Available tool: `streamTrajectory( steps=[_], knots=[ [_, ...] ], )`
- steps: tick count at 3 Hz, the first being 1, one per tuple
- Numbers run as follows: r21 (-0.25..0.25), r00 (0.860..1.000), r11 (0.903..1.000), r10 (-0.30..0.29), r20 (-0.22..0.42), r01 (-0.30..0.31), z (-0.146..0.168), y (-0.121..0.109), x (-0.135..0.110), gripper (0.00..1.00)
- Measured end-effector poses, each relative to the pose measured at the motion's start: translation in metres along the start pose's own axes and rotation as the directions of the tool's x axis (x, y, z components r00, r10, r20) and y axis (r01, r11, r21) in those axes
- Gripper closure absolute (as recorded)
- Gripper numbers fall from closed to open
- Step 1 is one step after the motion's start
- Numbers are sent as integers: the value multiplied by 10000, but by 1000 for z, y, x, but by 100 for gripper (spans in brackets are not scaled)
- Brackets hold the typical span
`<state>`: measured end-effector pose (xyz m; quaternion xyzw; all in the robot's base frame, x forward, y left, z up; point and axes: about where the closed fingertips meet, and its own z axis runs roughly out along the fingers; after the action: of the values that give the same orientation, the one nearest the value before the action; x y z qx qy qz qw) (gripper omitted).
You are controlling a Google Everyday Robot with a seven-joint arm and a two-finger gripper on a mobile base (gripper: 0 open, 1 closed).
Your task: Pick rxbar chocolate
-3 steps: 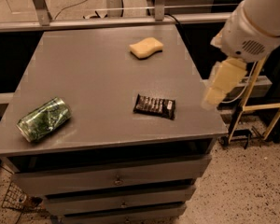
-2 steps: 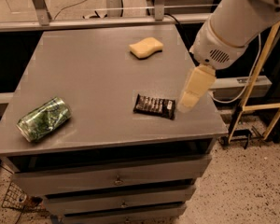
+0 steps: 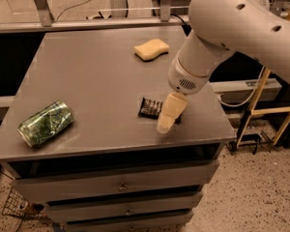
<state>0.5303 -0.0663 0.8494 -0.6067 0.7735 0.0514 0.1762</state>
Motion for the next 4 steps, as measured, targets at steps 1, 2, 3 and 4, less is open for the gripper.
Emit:
streamTrajectory(
  steps=[1, 2, 3, 4],
  knots=[
    [-278, 10000, 9996, 9, -75, -11, 24, 2, -5, 0],
    [-401, 9999, 9992, -41, -152, 35, 37, -1, -12, 21],
    [-446, 9998, 9990, -81, -173, 73, 41, -3, -15, 45],
    [-445, 9998, 9990, -81, -172, 73, 36, -3, -17, 67]
  ],
)
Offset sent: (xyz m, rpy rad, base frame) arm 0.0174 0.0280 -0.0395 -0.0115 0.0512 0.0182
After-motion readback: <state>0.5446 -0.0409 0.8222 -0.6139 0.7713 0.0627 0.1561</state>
